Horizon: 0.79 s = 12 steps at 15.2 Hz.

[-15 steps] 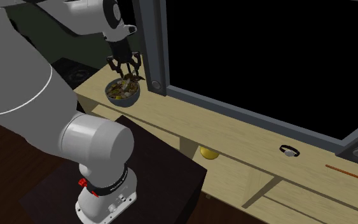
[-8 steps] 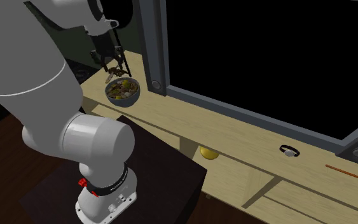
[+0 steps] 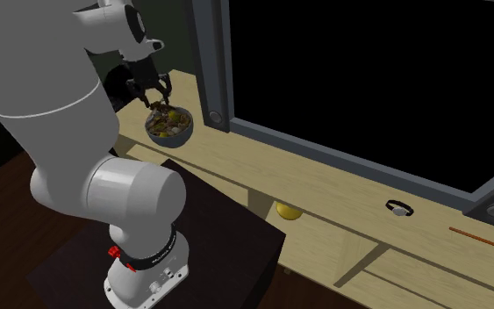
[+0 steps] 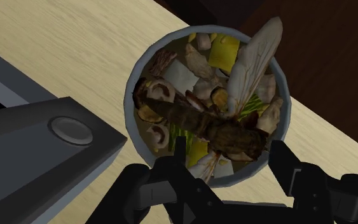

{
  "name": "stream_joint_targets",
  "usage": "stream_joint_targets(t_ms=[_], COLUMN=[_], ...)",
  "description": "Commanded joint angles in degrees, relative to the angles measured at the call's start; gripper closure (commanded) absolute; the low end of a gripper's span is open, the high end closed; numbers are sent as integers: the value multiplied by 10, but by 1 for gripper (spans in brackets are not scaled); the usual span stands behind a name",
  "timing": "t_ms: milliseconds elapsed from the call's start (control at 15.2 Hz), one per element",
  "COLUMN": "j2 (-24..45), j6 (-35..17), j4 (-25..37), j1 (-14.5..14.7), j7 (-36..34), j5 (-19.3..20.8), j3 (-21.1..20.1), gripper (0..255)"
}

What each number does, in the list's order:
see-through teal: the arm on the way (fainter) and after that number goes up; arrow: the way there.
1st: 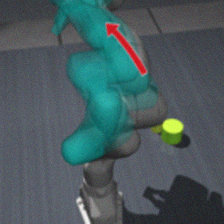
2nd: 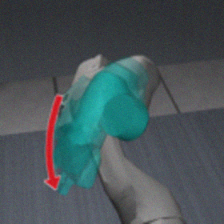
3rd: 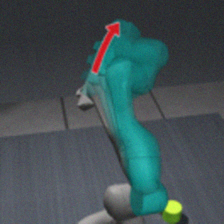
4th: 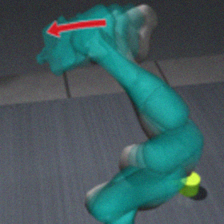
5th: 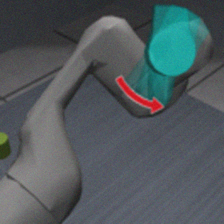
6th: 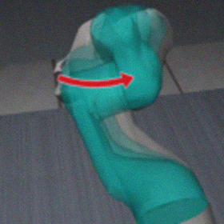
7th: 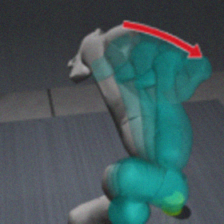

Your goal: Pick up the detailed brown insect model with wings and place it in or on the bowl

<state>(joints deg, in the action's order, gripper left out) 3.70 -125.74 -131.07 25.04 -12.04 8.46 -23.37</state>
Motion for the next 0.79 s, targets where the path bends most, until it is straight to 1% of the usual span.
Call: stream_joint_targets(t_ms=[0, 396, 726], j2=[13, 50, 50], j6=[-16, -57, -57], j4=[-4, -14, -14], j1=[0, 3, 3], j7=[-6, -27, -27], j5=[8, 33, 33], j3=[1, 6, 6], gripper=[255, 255, 255])
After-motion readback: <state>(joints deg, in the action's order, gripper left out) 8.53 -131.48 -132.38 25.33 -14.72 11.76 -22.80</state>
